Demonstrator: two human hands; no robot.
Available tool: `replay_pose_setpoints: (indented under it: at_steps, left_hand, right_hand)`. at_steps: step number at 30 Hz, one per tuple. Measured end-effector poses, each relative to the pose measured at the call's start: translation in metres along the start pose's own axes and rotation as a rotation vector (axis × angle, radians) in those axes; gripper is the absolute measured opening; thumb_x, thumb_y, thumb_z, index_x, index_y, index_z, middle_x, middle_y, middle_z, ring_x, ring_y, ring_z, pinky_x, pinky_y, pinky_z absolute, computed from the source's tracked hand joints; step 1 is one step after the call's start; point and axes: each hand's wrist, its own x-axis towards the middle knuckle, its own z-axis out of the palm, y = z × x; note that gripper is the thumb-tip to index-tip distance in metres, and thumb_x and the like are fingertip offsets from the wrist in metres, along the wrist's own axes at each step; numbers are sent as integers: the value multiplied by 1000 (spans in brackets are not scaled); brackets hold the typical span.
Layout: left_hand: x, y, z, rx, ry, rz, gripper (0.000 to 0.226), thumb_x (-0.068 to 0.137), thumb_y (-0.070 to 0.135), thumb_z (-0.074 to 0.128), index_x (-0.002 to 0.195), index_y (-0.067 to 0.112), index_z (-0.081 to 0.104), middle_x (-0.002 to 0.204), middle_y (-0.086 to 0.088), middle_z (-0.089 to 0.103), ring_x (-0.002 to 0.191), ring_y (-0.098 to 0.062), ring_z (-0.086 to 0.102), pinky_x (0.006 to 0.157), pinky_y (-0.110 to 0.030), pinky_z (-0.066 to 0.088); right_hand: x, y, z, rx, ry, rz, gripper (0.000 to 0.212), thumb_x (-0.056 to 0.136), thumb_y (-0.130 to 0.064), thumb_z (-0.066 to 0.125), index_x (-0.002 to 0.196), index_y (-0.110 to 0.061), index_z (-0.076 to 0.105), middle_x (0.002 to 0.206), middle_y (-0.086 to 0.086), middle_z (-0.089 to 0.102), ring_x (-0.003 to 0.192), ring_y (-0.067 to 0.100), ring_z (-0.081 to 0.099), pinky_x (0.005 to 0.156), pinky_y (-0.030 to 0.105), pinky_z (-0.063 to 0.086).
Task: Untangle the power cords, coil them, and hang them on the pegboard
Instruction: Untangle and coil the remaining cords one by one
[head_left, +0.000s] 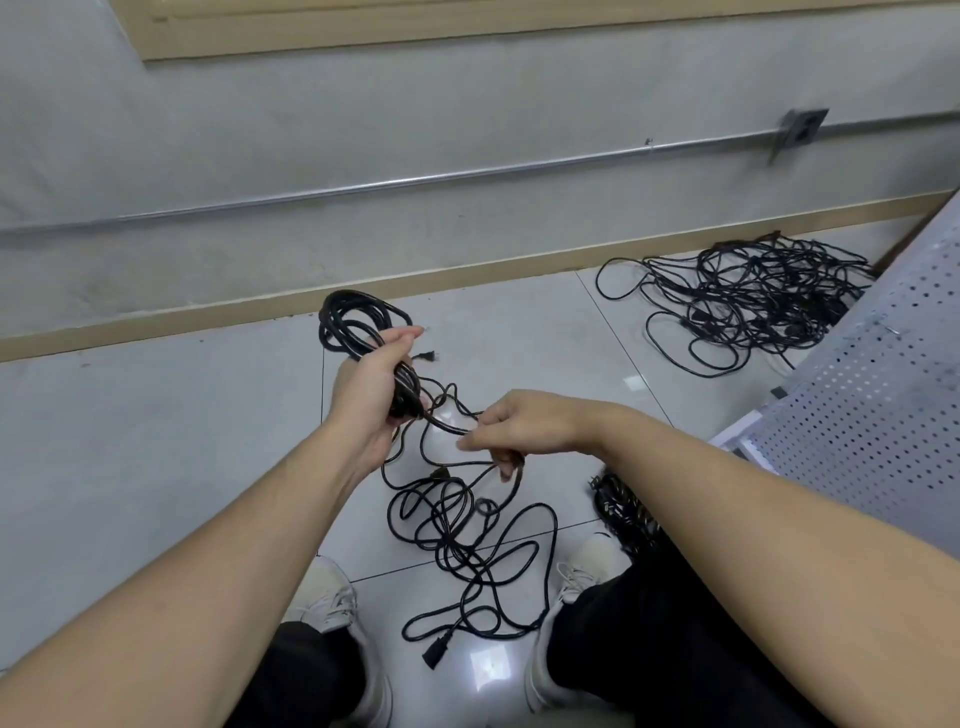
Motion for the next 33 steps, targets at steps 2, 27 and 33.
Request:
replay_pose_setpoints:
  at_steps: [2,27,33]
  left_hand:
    - [4,-1,-1,74,79,74,14,99,19,61,100,21,75,52,20,58,54,-6,56,69,-34,46]
    - [-22,-2,-3,864,-663,-33,29,98,29,64,75,14,53,49,10,46,43,-7,44,43,-21,37]
    - [-14,-4,-14,712,-567,-7,27,92,32,65,75,18,50,62,2,44,51,-15,40,45,-25,35]
  right_hand:
    - [-2,4,-2,-24,-31,10,30,95,-41,65,74,-21,54,71,-1,73,83,10,62,100,35,44]
    - [-14,-1,-14,-59,516,-104,57,65,-62,87,60,-19,50,46,-12,43,46,7,36,52,25,32]
    - [-17,14,-36,22,394,-132,36,82,-38,84,70,-14,60,55,-13,43,50,7,36,52,20,32]
